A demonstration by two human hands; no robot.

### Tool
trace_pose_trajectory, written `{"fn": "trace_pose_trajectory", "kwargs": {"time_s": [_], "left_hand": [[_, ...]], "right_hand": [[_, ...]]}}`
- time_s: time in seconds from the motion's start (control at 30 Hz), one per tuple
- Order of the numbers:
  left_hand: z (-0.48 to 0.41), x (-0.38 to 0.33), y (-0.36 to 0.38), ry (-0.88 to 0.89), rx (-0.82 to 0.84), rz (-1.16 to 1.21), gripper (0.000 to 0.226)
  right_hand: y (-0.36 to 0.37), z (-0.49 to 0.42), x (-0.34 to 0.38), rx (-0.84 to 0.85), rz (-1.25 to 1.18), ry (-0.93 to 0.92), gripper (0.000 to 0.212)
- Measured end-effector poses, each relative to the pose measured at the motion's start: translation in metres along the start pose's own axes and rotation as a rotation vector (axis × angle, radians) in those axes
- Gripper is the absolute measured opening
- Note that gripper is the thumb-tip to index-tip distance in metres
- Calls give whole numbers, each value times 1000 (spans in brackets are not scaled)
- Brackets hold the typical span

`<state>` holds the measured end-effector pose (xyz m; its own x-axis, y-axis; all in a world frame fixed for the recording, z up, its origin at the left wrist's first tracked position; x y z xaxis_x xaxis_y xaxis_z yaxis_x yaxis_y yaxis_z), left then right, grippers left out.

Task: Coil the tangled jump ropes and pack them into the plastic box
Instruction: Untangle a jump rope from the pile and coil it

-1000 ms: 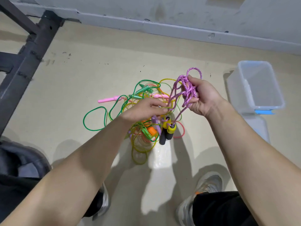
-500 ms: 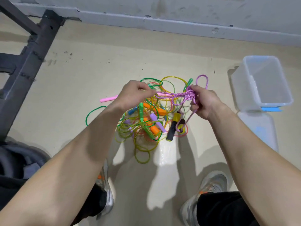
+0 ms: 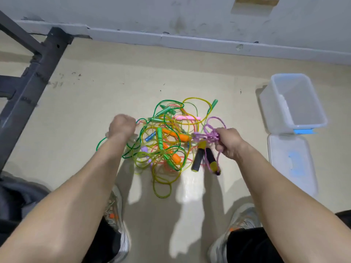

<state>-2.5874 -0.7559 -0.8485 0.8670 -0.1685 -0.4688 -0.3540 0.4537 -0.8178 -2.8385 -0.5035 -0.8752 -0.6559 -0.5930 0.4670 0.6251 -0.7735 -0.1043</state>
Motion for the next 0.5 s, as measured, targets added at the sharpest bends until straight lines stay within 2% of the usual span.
{"fn": "trace_pose_trajectory", "kwargs": {"time_s": [0.03,0.1,0.17,0.23,0.27,0.33,0.43,0.5], "left_hand": [[6,3,11,12,-6,-3,23],[21,-16,34,238,63,223,31],[43,-50,63,495,334,336,53],[67,-75,92,570,616,332,71],[76,-80,104,564,696,293,74],[86,-81,119,518,701,228,64],[87,-79,125,457,583,370,41],[85,-79,117,430,534,421,45]], "right_hand": [[7,4,0,86,-34,38,21],[20,9,1,239,-112,118,26],[30,16,4,341,-176,178,31],[38,24,8,405,-205,203,35],[40,26,10,427,-223,209,35],[41,28,13,451,-257,224,34],[36,25,15,422,-246,216,32],[29,21,16,347,-226,173,27]]}}
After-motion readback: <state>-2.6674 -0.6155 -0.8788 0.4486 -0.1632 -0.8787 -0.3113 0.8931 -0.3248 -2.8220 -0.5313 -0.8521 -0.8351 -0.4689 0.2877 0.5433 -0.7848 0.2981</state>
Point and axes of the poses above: each hand's wrist, its own z-axis away from the middle knuckle, its own y-axis out of the palm, x = y × z, the point moved 5 cm from there along -z, towards the middle knuckle, and after that the axes turned 15 degrees about y, right-handed, at the moved point
